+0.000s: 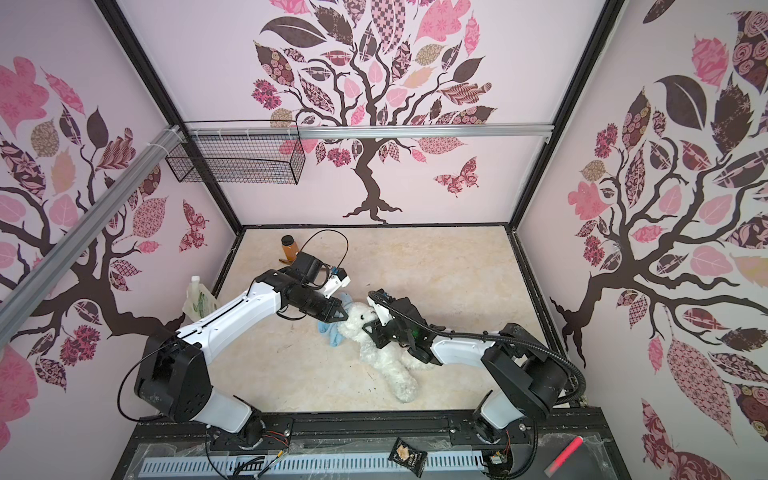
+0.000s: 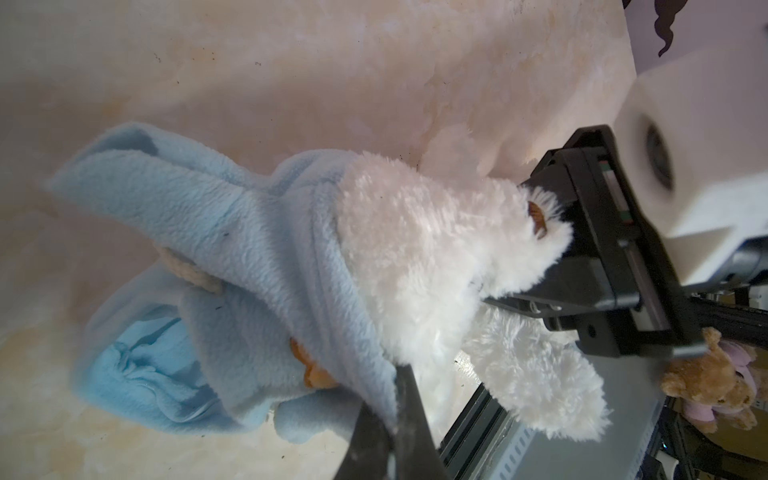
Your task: Dress the teddy bear
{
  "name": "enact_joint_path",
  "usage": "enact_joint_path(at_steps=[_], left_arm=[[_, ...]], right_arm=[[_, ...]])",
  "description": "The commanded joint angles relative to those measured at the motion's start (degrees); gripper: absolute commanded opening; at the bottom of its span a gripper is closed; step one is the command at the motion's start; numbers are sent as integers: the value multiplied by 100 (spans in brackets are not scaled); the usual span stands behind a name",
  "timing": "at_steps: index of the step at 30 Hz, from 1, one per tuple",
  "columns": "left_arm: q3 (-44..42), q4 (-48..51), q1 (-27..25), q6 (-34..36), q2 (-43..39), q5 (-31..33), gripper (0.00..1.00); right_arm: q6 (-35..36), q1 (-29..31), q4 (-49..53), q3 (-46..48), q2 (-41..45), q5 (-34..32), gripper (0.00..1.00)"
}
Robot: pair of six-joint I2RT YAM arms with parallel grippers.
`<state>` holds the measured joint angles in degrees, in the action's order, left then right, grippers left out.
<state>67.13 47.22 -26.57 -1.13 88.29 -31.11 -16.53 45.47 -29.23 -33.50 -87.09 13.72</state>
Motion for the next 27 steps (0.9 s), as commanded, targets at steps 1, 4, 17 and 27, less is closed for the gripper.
enact_joint_path(at_steps=[1,4,17,27], left_arm=[[303,-184,-96,-294,75,-109,4],[292,-389,-120,-524,39,-114,4],[92,-1487,-308,-1419,105,-879,9],[-55,-677,-314,-1116,81,127,7]], right_arm=[[-167,56,-394,110,-195,212,22],[-123,52,-611,241,-216,290,22],[-206,115,-1128,375,-501,387,27],[-65,103,-1120,517,-256,-30,48]])
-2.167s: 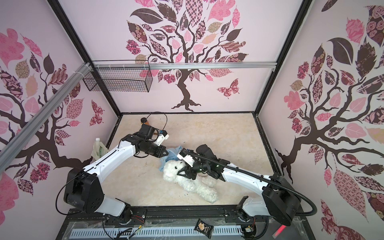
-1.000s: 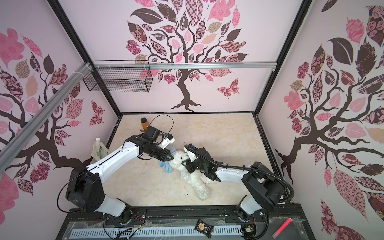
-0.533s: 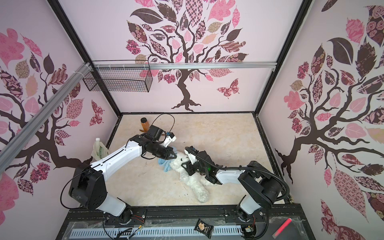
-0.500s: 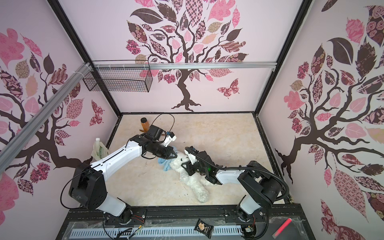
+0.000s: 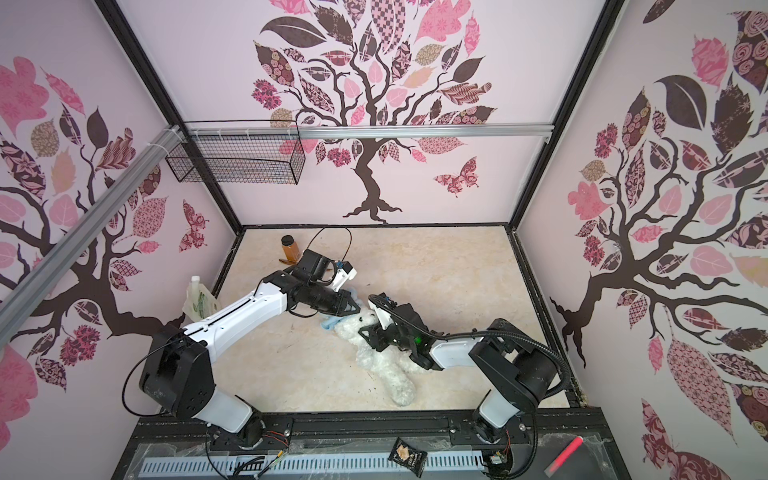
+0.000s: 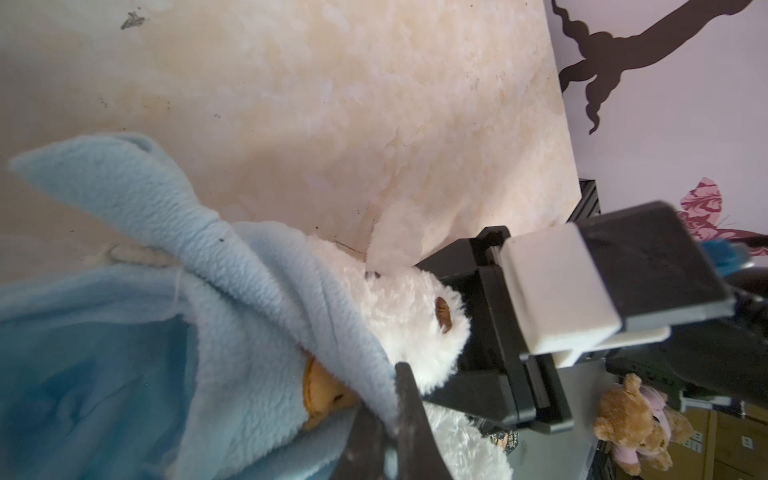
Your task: Dress the teddy bear
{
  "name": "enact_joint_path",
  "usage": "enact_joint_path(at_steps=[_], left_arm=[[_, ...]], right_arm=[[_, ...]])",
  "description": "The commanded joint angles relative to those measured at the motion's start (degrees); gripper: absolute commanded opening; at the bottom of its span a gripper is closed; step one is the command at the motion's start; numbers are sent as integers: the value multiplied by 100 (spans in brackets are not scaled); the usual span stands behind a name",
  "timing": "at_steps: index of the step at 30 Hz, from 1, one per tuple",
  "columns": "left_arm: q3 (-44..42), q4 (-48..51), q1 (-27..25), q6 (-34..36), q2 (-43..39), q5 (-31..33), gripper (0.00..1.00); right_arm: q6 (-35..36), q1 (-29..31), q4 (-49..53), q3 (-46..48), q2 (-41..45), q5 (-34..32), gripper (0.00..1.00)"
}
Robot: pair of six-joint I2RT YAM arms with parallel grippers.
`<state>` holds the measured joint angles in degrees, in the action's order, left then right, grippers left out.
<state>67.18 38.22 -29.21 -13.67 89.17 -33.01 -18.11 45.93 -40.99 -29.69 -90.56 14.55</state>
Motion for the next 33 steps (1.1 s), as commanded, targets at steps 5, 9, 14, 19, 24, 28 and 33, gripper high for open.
enact_joint_path(at_steps=[5,9,14,19,24,28,33], left_arm=[[10,530,108,164,-11,796,1],[-55,468,269,99,-85,792,0],[-130,406,276,69,-75,595,0],[-205,390,251,95,-74,529,0],[-221,413,236,102,-70,662,0],[-203,398,228,91,-27,711,0],[-159,398,147,144,13,674,0]], right_arm=[[66,57,830,180,584,-949,33],[-171,61,1642,129,943,-1509,24],[-650,58,2247,-114,1037,-2021,17],[-893,61,2288,-411,984,-2057,16],[-1025,57,2027,-390,1276,-1789,16],[-1096,50,2142,-298,1653,-1897,16],[-1248,51,2387,-322,1689,-2285,13]])
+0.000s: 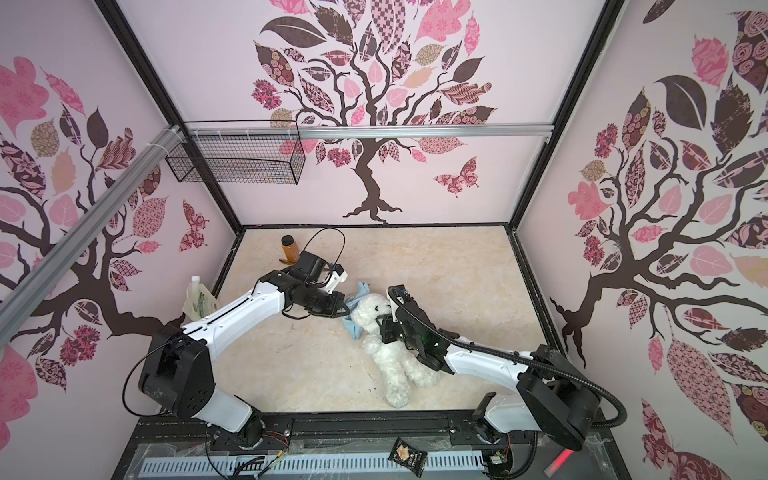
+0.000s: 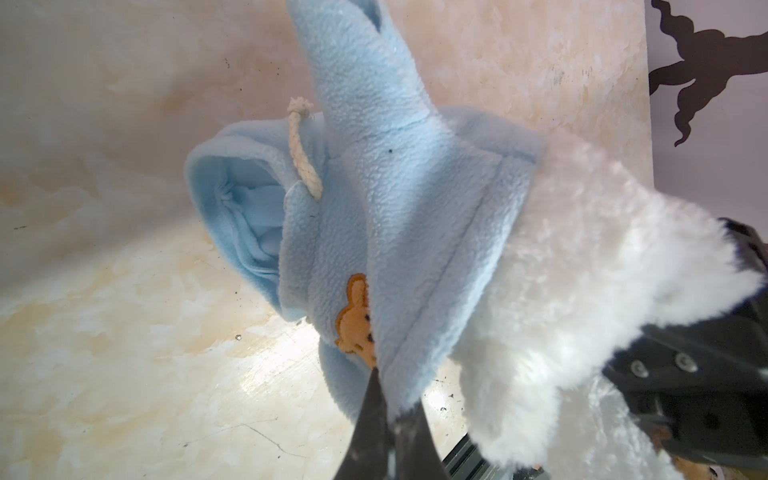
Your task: Dress the teddy bear
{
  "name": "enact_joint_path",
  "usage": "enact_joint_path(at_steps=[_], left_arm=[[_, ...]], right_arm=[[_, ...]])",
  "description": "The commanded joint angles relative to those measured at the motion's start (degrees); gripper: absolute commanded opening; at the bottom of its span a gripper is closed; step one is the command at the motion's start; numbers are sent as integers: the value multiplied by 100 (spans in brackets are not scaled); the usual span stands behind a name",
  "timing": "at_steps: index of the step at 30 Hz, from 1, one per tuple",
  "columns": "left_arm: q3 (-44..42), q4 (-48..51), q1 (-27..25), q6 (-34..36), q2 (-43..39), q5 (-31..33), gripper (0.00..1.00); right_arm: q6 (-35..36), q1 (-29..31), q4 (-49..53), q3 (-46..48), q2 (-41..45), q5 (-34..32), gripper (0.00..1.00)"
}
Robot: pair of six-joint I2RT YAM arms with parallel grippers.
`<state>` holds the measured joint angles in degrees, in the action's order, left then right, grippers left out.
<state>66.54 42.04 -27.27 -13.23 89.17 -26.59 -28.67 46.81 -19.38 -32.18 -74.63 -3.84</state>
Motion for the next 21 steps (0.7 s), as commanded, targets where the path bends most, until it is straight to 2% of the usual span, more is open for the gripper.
enact_joint_path(at_steps=[1,10,15,21], left_arm=[[-88,17,-66,115,12,22,0],[-64,-115,-174,203,-160,-377,0],[-47,-462,-174,49,-317,-851,0],[75,-479,-183,29,-248,-902,6]], right_arm=[[-217,-36,245,-126,20,-476,13],[-201,-36,455,-602,-751,-680,13],[-184,-38,318,-494,-1140,-338,13],[-9,-29,-71,-408,-1306,248,16]])
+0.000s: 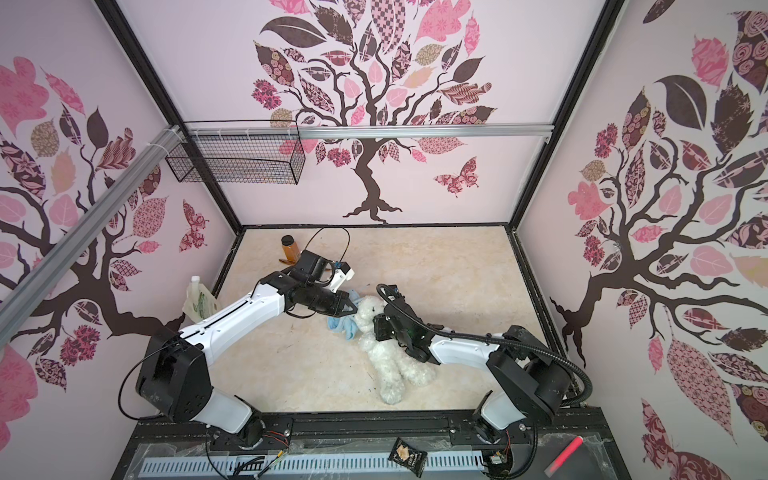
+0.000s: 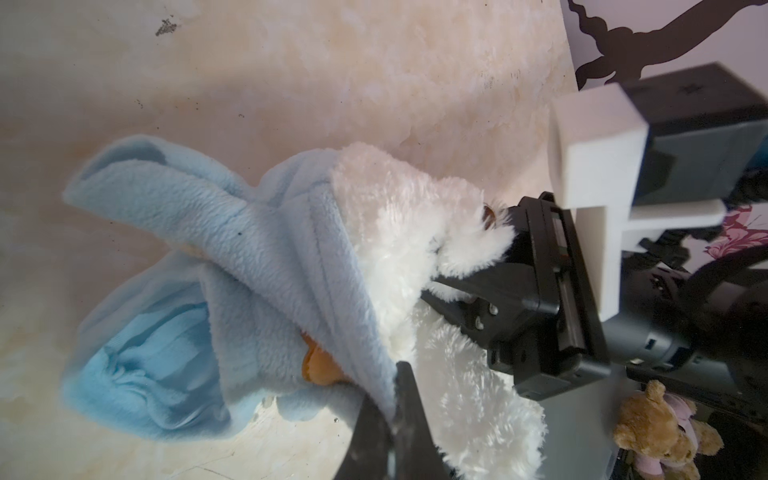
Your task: Dress the teddy bear
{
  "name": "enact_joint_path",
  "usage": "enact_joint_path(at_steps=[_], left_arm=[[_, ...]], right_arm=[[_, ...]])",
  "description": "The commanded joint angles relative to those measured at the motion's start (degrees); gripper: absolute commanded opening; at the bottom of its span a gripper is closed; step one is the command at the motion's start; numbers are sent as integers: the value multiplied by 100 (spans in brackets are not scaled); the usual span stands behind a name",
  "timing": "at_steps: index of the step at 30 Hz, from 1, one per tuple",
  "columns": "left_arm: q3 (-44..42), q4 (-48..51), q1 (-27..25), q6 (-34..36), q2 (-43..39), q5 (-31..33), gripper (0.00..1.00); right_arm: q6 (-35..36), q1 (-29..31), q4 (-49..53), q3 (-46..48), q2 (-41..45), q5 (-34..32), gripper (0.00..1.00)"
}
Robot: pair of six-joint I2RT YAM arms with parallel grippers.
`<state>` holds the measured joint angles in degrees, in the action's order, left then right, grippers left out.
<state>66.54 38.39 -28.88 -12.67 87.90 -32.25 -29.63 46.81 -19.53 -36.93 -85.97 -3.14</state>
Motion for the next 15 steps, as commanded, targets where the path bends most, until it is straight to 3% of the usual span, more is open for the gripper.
enact_joint_path(at_steps=[1,12,15], left_arm=[[95,-108,-30,-33,-79,-335,6],[370,-5,-73,-244,167,88,15],[471,-3,-70,-328,269,187,17]], right_arm=[[105,-31,-155,92,-189,251,17],[333,-40,-868,520,-56,733,37],[482,-40,-939,591,30,823,37]])
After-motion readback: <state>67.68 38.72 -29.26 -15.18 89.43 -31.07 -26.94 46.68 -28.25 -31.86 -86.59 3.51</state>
